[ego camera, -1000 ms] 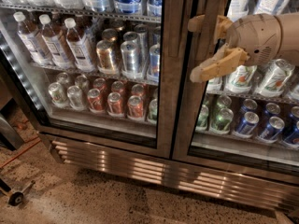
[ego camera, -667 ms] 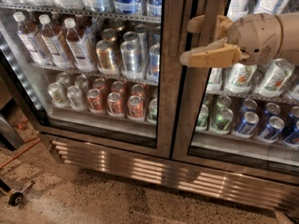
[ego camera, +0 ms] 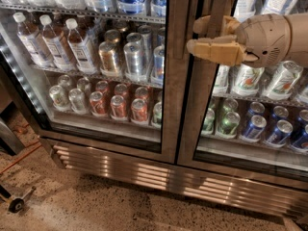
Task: Open right fridge door
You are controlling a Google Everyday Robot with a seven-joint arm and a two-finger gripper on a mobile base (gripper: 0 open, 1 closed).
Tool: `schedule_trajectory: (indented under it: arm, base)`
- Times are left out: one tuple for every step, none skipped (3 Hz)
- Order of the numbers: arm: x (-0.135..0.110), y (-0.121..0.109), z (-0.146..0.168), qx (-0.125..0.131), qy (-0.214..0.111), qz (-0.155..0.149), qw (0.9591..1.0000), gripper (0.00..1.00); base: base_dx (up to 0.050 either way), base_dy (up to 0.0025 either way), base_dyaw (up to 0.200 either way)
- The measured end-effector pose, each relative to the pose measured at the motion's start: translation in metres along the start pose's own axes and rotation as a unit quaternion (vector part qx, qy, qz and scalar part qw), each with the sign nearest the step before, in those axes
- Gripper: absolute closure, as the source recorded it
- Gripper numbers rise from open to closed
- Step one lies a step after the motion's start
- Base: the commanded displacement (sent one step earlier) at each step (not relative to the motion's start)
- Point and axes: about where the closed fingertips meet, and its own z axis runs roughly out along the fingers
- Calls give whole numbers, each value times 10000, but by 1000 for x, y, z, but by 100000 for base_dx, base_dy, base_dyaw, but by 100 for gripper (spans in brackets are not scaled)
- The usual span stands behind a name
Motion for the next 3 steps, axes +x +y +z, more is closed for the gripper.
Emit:
schedule_trajectory:
  arm:
    - [0,0,0,0,0,0,10000,100]
    - [0,0,0,-1,0,0,10000,100]
    - [0,0,0,-1,0,0,10000,100]
  base:
    - [0,0,0]
    - [-5000,1,-6]
    - [-5001,1,-10]
